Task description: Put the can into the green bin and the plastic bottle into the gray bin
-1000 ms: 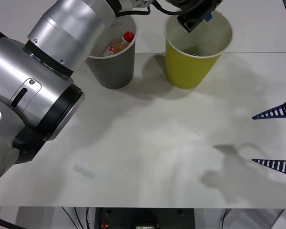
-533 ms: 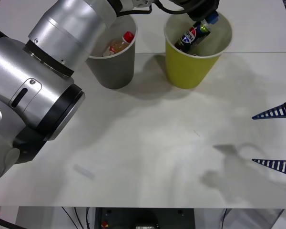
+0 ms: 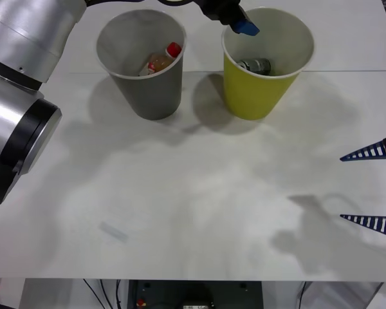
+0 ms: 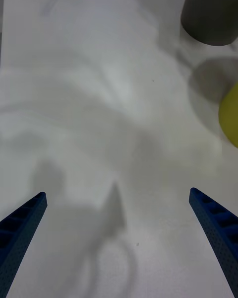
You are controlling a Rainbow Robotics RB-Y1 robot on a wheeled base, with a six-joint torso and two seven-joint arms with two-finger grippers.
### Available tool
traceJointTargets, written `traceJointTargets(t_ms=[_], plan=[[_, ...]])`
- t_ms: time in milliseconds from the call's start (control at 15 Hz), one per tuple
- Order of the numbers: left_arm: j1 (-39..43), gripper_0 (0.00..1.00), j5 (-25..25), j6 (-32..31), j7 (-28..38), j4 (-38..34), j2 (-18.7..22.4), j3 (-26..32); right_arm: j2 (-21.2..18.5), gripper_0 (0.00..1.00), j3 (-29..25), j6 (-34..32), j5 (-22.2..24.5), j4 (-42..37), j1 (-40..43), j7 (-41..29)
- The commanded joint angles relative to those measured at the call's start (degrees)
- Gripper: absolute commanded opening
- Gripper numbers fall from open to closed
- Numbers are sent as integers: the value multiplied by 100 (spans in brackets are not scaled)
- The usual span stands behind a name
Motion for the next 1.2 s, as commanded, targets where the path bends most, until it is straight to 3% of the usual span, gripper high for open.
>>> traceJointTargets(t_ms=[67, 400, 667, 867, 1067, 1200], plan=[[67, 100, 634, -535, -527, -141, 529, 49, 0, 100, 0, 0, 0, 0, 0, 0], [647, 100, 1513, -1466, -1493, -519, 1425, 717, 0, 100, 0, 0, 0, 0, 0, 0], [2001, 100, 1566, -1580, -1511, -2198, 1821, 1772, 0, 100, 0, 0, 0, 0, 0, 0], [3231, 100, 1548, -1580, -1564, -3604, 2049, 2246, 0, 100, 0, 0, 0, 0, 0, 0], [4216, 100, 1619, -1580, -1766, -4544, 2339, 2457, 0, 100, 0, 0, 0, 0, 0, 0], [4787, 100, 1742, -1580, -2302, -4773, 2419, 2827, 0, 100, 0, 0, 0, 0, 0, 0]])
